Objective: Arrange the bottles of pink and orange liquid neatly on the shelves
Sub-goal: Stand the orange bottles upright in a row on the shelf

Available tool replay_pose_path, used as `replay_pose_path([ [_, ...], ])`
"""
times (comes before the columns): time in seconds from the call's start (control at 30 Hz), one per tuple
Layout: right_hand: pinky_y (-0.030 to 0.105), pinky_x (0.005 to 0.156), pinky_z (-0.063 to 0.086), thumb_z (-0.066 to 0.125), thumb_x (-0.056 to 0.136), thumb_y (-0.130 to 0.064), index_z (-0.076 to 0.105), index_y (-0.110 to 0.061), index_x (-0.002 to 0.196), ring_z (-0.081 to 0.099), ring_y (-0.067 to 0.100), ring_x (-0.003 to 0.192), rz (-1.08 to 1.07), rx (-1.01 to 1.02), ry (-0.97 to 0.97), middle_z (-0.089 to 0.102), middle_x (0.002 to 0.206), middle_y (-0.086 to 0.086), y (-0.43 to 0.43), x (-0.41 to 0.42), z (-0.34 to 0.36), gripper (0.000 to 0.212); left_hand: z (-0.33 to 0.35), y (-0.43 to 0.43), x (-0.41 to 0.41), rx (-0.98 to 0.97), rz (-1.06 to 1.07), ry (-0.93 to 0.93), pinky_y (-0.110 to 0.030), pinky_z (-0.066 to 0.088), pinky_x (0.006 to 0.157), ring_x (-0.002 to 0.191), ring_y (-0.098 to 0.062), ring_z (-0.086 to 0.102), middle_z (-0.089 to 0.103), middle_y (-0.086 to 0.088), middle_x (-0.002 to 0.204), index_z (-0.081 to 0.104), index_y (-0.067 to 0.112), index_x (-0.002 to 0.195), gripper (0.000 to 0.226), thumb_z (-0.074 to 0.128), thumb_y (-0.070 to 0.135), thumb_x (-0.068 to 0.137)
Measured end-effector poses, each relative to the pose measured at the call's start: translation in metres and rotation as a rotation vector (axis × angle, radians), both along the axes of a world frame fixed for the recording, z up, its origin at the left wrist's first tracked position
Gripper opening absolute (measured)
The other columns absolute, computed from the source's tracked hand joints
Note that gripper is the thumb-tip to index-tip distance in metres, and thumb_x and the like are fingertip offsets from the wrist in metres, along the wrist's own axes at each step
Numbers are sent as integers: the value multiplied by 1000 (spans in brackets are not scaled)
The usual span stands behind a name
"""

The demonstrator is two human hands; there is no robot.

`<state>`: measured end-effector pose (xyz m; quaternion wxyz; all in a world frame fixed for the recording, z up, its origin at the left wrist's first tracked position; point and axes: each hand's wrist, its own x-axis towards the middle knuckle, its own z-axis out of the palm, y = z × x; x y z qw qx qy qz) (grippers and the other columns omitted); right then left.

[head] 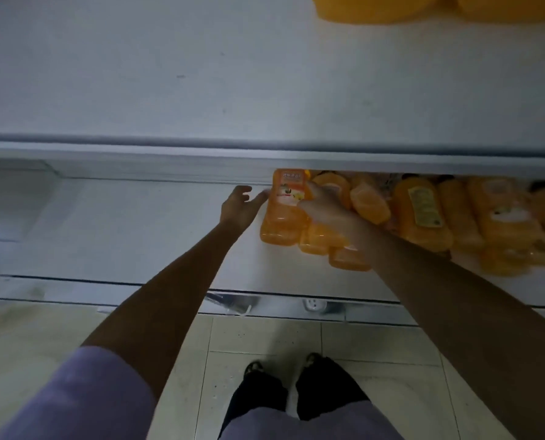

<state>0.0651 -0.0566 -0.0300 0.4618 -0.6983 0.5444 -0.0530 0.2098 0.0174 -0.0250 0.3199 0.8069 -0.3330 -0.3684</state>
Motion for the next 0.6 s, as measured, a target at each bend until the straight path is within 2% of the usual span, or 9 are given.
replay_pose_path([
  [0.07, 38, 92, 49, 42, 97, -14, 30, -26, 146, 52, 25, 114, -50, 14, -34, 48, 134, 5, -3, 3, -6, 52, -12, -16, -3, 54, -22, 101, -36, 40, 100, 126, -30, 47, 46, -13, 141, 33, 8, 141, 74, 58, 51, 85],
  [0.13, 43, 96, 48, 44, 94, -12, 31, -26, 145, 52, 25, 117, -61, 21, -91, 49, 137, 3, -7, 5, -15, 55, -26, -27, -7, 115, -70, 153, -39, 45, 96, 119, -32, 53, 51, -12, 134, 37, 8, 138, 79, 62, 56, 80],
  [0.2, 35, 92, 49, 48, 94, -10, 35, -22, 144, 51, 22, 117, -20, -4, -102, 51, 134, 0, -7, 7, -20, 53, -37, -25, -6, 135, -53, 202, -37, 51, 90, 107, -28, 60, 60, -10, 118, 49, 9, 126, 72, 68, 56, 75],
  [0.27, 32, 84, 52, 50, 92, -1, 43, -16, 138, 54, 22, 111, -17, 6, -141, 56, 123, 2, -4, 10, -20, 49, -44, -15, 2, 98, 13, 447, -36, 52, 86, 101, -26, 61, 61, -9, 112, 53, 7, 119, 68, 78, 45, 69],
  [0.33, 38, 85, 54, 55, 88, 0, 53, -13, 127, 58, 26, 107, 13, 41, -153, 60, 116, 7, 2, 20, -24, 41, -52, -1, 19, 51, 32, 618, -43, 53, 89, 105, -29, 62, 61, -10, 120, 49, 10, 128, 95, 87, 45, 49],
  [0.37, 36, 83, 54, 59, 88, -5, 56, -11, 120, 60, 28, 105, 66, -20, -79, 62, 113, 9, 6, 28, -29, 33, -60, 6, 29, 49, 36, 609, -47, 53, 89, 106, -31, 62, 60, -11, 123, 47, 13, 131, 109, 88, 49, 37],
  [0.43, 30, 78, 51, 56, 92, -21, 57, -5, 111, 60, 29, 105, 89, -157, 139, 62, 108, 12, 12, 46, -41, 24, -78, 22, 52, 31, 81, 581, -51, 53, 88, 106, -33, 62, 59, -12, 124, 47, 14, 131, 122, 87, 53, 24],
  [0.53, 40, 99, 39, 39, 98, -42, 37, 5, 136, 43, 37, 124, -58, -234, 426, 42, 137, 26, 17, 72, -55, 61, -74, 64, 78, 10, 201, 550, -51, 53, 88, 104, -33, 63, 62, -13, 120, 51, 12, 127, 122, 89, 51, 18],
  [0.6, 44, 104, 33, 42, 96, -45, 20, 5, 143, 32, 41, 131, -145, -208, 469, 26, 145, 29, 19, 86, -60, 72, -61, 94, 95, -11, 245, 504, -52, 52, 89, 106, -33, 61, 61, -11, 120, 50, 13, 128, 115, 88, 48, 25],
])
